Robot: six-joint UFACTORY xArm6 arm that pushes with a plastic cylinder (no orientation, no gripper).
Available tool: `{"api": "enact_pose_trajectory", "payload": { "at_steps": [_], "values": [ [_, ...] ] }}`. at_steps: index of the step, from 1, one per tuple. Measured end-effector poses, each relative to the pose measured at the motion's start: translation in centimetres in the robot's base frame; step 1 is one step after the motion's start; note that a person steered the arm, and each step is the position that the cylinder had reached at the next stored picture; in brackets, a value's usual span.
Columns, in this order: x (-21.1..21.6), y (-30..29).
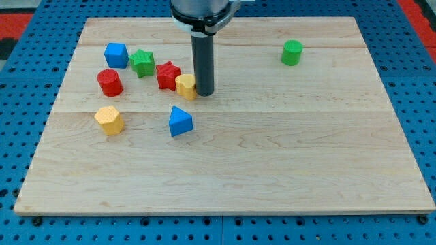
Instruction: Place the green circle at the top right side of red star
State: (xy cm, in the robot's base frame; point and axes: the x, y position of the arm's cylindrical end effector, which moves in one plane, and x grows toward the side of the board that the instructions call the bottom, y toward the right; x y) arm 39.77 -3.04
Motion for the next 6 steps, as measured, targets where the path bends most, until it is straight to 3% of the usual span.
{"api": "enact_pose_trajectory", "payload": {
  "at_steps": [1,2,3,6],
  "values": [
    [0.1,2.4],
    [-0.2,13.7],
    [-3.7,24.4],
    [-4.9,26.7]
  ]
}}
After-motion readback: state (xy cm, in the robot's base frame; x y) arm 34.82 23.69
